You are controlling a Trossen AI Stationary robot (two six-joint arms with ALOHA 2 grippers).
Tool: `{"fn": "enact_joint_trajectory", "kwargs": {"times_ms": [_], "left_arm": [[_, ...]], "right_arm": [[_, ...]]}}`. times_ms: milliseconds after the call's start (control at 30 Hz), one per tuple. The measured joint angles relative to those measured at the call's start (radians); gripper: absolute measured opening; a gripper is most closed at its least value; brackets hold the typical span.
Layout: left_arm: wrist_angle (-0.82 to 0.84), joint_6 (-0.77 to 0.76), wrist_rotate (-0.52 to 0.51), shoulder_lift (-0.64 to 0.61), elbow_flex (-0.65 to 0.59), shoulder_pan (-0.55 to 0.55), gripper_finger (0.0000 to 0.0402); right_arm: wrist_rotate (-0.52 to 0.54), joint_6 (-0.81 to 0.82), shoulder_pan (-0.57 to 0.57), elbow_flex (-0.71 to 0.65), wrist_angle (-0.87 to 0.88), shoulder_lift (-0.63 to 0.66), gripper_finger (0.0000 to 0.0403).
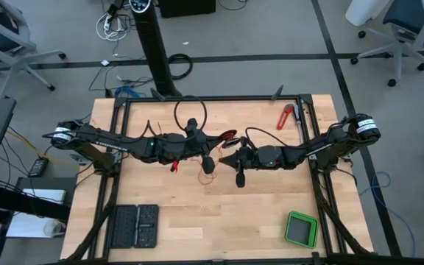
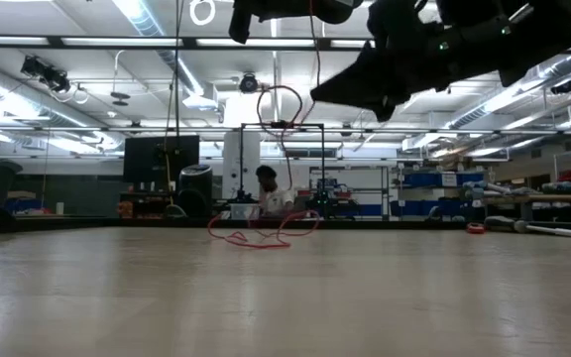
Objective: Coil cords
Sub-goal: Coil the red wire onto the black spool
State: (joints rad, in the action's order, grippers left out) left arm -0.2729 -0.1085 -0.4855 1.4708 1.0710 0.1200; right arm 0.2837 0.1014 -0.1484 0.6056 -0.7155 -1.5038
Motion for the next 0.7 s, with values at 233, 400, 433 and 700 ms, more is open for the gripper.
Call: {"fn": "enact_joint_trajectory", "kwargs": {"times_ms": [233, 400, 433, 700], "left_arm": [[0.008, 0.001, 0.053, 0.001, -0.002, 0.005, 0.0001], [0.030, 0.003, 0.053, 0.001, -0.002, 0.012, 0.0001], [0.038, 0.003, 0.054, 0.001, -0.002, 0.012, 0.0001], [0.181, -0.004, 0.028, -0.012, -0.001, 0.012, 0.0001]], "right_arm": [[0.055, 0.028, 0.051, 0.000, 0.131, 0.018, 0.0002], [0.053, 0.028, 0.068, 0.001, 0.248, 0.078, 0.0001], [0.057, 0.028, 0.069, 0.001, 0.279, 0.098, 0.0001], [0.175, 0.013, 0.055, 0.000, 0.542, 0.317, 0.0001]]}}
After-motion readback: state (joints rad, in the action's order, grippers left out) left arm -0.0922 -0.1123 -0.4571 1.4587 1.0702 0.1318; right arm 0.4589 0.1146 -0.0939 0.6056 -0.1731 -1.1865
